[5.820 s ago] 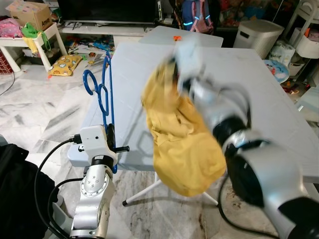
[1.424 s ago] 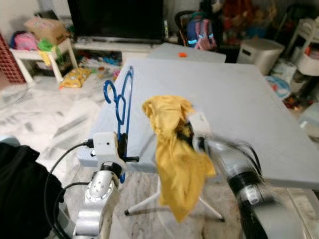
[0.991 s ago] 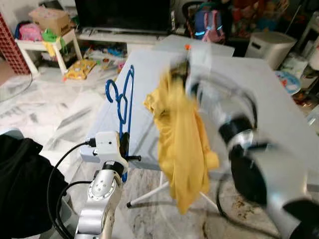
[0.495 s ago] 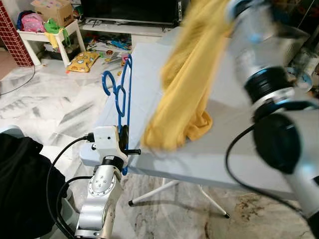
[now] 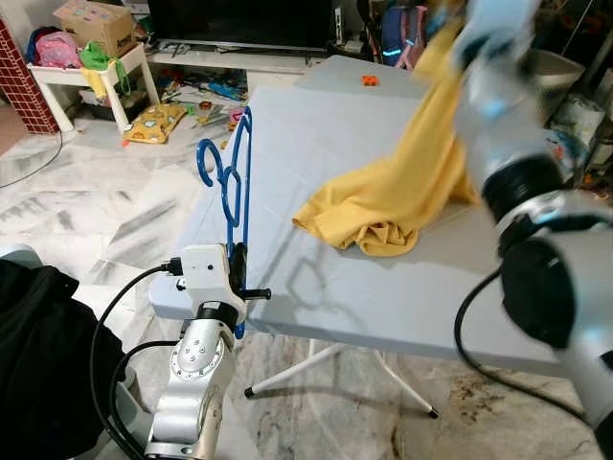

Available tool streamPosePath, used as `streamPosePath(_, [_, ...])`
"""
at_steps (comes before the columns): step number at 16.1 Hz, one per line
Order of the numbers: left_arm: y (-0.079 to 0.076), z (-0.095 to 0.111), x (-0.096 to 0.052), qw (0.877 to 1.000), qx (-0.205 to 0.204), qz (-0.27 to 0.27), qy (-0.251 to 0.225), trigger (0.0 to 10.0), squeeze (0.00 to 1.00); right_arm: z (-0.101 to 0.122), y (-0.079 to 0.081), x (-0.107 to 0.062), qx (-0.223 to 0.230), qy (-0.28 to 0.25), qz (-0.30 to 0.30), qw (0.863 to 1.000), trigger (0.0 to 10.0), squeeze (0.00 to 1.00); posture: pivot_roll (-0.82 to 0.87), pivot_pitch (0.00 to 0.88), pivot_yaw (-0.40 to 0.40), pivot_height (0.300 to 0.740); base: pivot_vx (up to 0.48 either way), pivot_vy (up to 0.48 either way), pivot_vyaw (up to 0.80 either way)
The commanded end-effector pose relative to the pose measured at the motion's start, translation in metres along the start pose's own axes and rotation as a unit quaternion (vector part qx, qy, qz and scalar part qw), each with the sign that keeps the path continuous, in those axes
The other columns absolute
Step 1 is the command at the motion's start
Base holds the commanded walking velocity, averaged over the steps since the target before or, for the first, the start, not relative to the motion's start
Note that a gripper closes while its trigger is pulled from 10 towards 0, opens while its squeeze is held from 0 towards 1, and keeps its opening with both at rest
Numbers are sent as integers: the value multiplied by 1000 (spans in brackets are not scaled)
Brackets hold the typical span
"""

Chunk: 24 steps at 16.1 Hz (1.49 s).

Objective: Hang hanger

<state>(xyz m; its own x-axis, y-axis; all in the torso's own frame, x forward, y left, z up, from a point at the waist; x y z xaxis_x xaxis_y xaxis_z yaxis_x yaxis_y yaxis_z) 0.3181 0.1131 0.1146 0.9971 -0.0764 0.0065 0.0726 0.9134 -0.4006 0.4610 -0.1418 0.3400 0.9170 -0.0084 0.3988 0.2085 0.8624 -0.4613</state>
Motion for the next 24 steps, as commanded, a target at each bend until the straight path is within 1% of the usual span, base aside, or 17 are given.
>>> streamPosePath(1, [-8, -9, 0, 1000, -16, -1, 13, 10000, 0, -30, 27, -11, -22, 51, 78, 995, 10000, 1000, 10, 0, -82, 740, 0, 0, 0])
streamPosePath(2, [-9, -10, 0, 1000, -16, -3, 14, 10000, 0, -66, 51, -31, -44, 105, 149, 982, 10000, 1000, 10, 0, -81, 740, 0, 0, 0])
streamPosePath(3, [-9, -10, 0, 1000, -16, -3, 15, 10000, 0, -83, 63, -43, -45, 127, 192, 972, 10000, 1000, 10, 0, -78, 740, 0, 0, 0])
streamPosePath(6, [-7, -9, 2, 1000, -14, -4, 16, 10000, 0, -112, 67, -62, -47, 157, 229, 959, 10000, 1000, 4, 0, -68, 740, 0, 0, 0])
streamPosePath(8, [-7, -9, 3, 1000, -11, -9, 18, 10000, 0, -110, 64, -62, -36, 144, 255, 955, 10000, 1000, -4, 0, -61, 740, 0, 0, 0])
streamPosePath(9, [-6, -9, 3, 1000, -9, -9, 18, 10000, 0, -111, 61, -61, -33, 157, 252, 954, 10000, 1000, -13, 0, -52, 740, 0, 0, 0])
streamPosePath(11, [-7, -9, 3, 1000, -8, -11, 18, 10000, 0, -97, 58, -55, -18, 115, 264, 957, 10000, 1000, -18, 0, -48, 740, 0, 0, 0])
streamPosePath(12, [-9, -8, 1, 1000, 6, -21, 17, 10000, 0, -93, 57, -55, 23, 99, 271, 957, 10000, 1000, -19, 0, -47, 740, 0, 0, 0])
streamPosePath(14, [-10, -9, -1, 999, 24, -34, 18, 10000, 0, -95, 59, -61, 20, 80, 290, 954, 10000, 1000, -13, 0, -50, 740, 0, 0, 0])
streamPosePath(15, [-8, -9, -3, 999, 33, -33, 19, 10000, 0, -99, 58, -66, 27, 78, 287, 954, 10000, 1000, -8, 0, -51, 740, 0, 0, 0])
streamPosePath(16, [-3, -10, -6, 999, 40, -25, 20, 10000, 0, -114, 55, -77, 65, 92, 263, 958, 10000, 1000, -3, 0, -48, 740, 0, 0, 0])
streamPosePath(17, [-1, -10, -7, 999, 43, -21, 19, 10000, 0, -119, 54, -81, 71, 93, 254, 960, 10000, 1000, -3, 0, -47, 740, 0, 0, 0])
streamPosePath(18, [1, -10, -8, 999, 44, -20, 21, 10000, 0, -131, 51, -93, 105, 105, 233, 961, 10000, 1000, -6, 0, -43, 740, 0, 0, 0])
streamPosePath(19, [1, -11, -8, 999, 45, -20, 22, 10000, 0, -134, 49, -96, 111, 107, 226, 962, 10000, 1000, -6, 0, -42, 740, 0, 0, 0])
streamPosePath(21, [0, -13, -7, 998, 53, -29, 30, 10000, 0, -146, 43, -115, 144, 114, 188, 965, 10000, 1000, -23, 0, -24, 740, 0, 0, 0])
streamPosePath(23, [-4, -14, -4, 996, 65, -43, 36, 10000, 0, -156, 43, -130, 150, 129, 161, 967, 10000, 1000, -33, 0, -11, 740, 0, 0, 0])
streamPosePath(24, [-2, -14, -4, 995, 80, -40, 35, 10000, 0, -159, 48, -138, 133, 142, 163, 967, 10000, 0, -37, 0, -6, 740, 0, 0, 0])
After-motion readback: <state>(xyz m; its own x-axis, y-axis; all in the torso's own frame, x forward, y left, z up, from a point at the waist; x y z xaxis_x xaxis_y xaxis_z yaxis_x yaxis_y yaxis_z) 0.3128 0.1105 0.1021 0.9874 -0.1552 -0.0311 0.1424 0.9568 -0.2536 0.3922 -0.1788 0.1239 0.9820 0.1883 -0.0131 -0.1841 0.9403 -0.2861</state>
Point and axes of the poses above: a point about 5 cm out from each wrist's last joint towards the gripper, its own x axis pointing out of the wrist towards the gripper, its own z axis along the axis of the wrist's last joint, y = z × x, the point moved 4 cm from there along x, pointing out of the wrist towards the gripper, and after that the axes turned 14 degrees about -x, right-handed, at the moved point
